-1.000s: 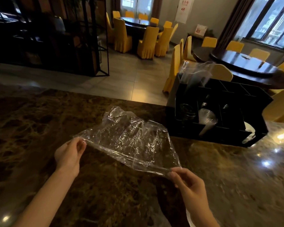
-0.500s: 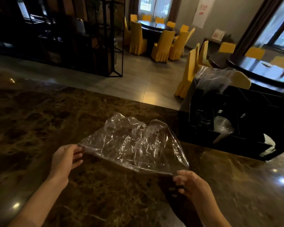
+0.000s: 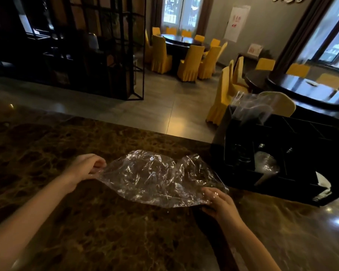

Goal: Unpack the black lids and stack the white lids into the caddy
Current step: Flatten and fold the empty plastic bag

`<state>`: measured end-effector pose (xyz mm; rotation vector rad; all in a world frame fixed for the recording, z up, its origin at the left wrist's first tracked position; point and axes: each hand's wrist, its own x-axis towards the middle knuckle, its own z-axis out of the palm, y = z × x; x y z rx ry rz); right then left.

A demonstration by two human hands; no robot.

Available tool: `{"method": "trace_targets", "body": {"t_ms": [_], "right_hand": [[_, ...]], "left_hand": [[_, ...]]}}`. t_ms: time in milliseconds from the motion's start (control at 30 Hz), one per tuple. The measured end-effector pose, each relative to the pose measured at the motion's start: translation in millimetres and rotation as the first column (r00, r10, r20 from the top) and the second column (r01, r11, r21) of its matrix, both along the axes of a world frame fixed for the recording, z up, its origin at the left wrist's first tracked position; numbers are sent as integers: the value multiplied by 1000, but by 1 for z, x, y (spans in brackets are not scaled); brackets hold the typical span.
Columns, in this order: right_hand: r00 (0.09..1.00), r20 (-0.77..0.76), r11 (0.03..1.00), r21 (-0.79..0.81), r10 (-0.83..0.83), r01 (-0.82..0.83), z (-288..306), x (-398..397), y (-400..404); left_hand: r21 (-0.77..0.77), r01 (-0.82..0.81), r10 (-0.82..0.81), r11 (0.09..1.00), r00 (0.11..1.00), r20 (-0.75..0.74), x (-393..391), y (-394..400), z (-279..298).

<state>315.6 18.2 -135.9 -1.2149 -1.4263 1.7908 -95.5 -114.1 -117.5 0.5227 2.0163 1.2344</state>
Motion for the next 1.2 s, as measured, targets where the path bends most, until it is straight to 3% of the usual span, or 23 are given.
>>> {"method": "trace_targets", "body": {"t_ms": [200,333,467,567,733,1100,1200], "right_hand": [[996,-7,995,-34,93,-93,-4,-39,44],[992,-33,990,-74,121,-123,-17,-58,70],[958,-58,960,7,281,-282,-18,-66,82],[932,15,919,159,362,-360,-13,-71,86],[929,-26,922,137,370,-363,-3,-78,85],[852,-155,854,257,499,-453,6,-77,86],[848,-111,829,308,519,-467,11,-76,86]], "left_hand": [[-129,277,-253,952,952,173,-9,58,9],[-132,308,-268,942,929,253,-20,85,4],[-108,349,-308,931,908,284,-24,107,-2],[-89,408,-365,909,880,306,-24,120,-8],[-55,556,-520,830,805,285,-21,127,-15],[41,472,-467,881,851,241,-15,119,-21],[67,448,-450,891,857,251,-13,115,-20]]}}
